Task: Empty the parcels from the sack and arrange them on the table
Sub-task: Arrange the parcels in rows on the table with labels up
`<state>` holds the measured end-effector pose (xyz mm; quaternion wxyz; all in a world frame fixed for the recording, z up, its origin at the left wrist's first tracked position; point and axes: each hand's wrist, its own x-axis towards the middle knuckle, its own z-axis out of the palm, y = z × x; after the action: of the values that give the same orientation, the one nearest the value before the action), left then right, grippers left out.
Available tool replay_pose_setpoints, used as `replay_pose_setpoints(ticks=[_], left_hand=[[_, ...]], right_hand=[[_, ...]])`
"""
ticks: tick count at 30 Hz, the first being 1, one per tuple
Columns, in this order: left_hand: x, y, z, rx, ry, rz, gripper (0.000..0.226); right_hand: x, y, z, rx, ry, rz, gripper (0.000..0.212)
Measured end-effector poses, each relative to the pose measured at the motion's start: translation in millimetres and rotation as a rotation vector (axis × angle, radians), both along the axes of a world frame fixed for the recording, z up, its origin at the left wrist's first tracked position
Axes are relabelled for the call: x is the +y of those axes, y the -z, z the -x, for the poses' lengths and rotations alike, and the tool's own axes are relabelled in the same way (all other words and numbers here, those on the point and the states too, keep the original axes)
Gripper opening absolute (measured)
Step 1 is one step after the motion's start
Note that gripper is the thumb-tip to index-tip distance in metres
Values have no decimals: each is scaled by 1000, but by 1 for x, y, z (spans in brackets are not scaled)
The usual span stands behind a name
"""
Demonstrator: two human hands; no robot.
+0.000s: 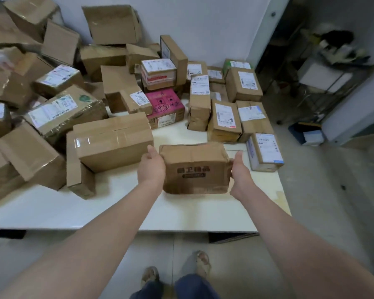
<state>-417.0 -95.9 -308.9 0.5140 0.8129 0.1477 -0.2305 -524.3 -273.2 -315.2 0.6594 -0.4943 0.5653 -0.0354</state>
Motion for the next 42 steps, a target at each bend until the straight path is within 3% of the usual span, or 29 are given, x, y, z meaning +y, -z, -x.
replay_pose_setpoints(ticks=[3, 7, 10, 12, 14, 17, 20, 23, 25, 28, 30, 35, 42], left_hand=[[-20, 5, 10, 61, 53, 21, 67], [-36, 21, 25, 203, 157, -9, 65], [-41, 34, 28, 300, 217, -5, 66], [-44, 39, 29, 290, 252, -19, 53], [-50, 41, 28, 253, 258, -42, 36], [-61, 40, 27, 249, 278, -70, 44], [-76, 34, 38, 350, 292, -107, 80], [-90, 35, 47, 32, 397, -297, 99], [-99, 37, 44, -187, 508, -214, 94], [-109, 42, 36, -198, 759, -329, 84], [-113, 46, 34, -113, 805, -441, 79], [-132, 48, 51, 54, 737, -229, 68], [-168, 54, 65, 50, 567, -52, 55]], right_hand=[[-14, 0, 30, 65, 2, 37, 72], [-9, 10, 60, 51, -19, -18, 44], [-9, 19, 72, 3, -37, -26, 45], [-12, 21, 76, -23, -63, -8, 23], [-20, 26, 77, -51, -3, 11, 16], [-35, 31, 72, -138, 107, 87, 27], [-54, 37, 64, -193, 92, 150, 59], [-69, 32, 59, -194, 35, 204, 57], [-82, 32, 58, -154, 12, 299, 50], [-100, 28, 56, -1, -25, 515, 35], [-110, 30, 55, 41, -17, 522, 24], [-113, 37, 58, -35, -189, 401, 24], [-124, 36, 56, 152, -263, 974, 31]])
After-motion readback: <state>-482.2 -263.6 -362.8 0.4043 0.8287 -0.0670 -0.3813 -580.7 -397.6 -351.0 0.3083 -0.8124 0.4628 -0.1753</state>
